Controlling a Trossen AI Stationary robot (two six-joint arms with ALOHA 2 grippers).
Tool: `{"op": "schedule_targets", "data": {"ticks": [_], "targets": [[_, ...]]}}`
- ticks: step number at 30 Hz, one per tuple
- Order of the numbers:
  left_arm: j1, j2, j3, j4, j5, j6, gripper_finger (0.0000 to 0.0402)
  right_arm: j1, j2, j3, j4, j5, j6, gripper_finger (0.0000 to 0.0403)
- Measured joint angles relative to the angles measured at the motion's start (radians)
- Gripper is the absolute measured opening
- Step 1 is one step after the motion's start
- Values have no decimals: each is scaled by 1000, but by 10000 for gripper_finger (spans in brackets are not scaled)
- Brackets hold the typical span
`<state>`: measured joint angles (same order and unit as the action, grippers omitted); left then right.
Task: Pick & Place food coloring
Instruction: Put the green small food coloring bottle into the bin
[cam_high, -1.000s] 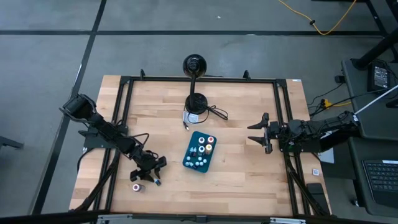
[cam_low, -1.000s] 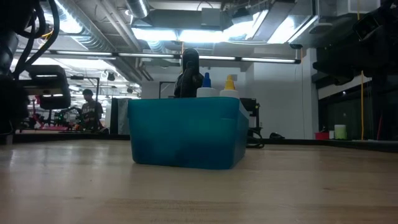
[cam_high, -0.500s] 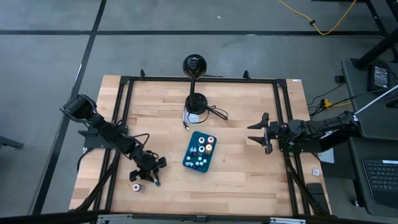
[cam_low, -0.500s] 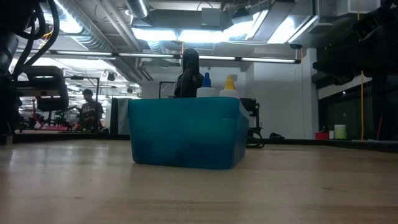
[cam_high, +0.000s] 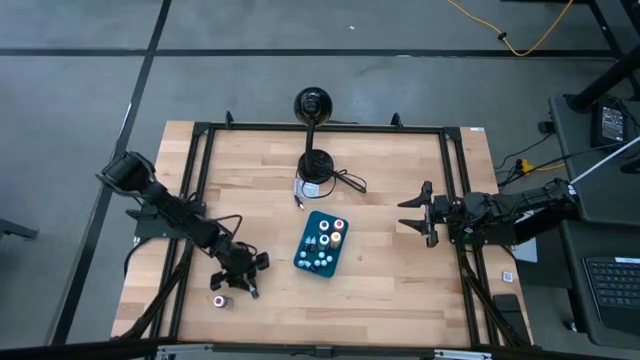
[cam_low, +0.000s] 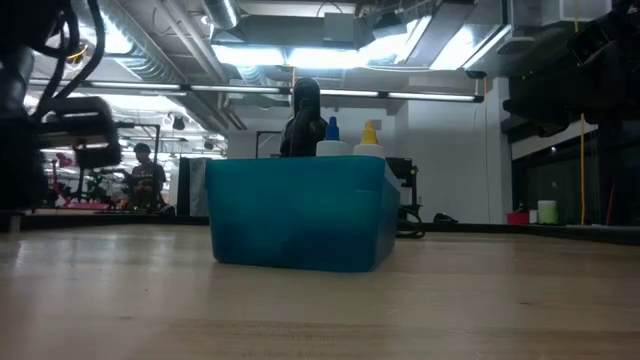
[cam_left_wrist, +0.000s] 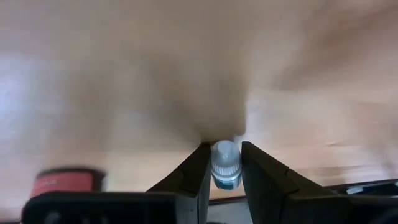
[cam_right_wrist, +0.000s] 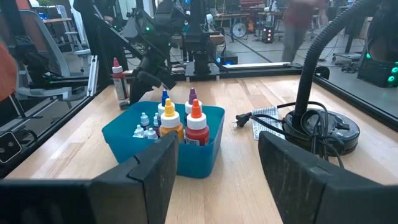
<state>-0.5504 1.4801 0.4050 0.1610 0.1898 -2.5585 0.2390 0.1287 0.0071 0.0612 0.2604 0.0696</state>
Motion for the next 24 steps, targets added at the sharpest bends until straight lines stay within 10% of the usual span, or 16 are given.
{"op": "schedule_targets", "data": {"ticks": [8,24], "targets": [[59,-49,75,-198,-214,284,73,0,0,0,0,0,0,223],[280,-81,448,-513,-290,1484,72,0,0,0,0,0,0,223]]}}
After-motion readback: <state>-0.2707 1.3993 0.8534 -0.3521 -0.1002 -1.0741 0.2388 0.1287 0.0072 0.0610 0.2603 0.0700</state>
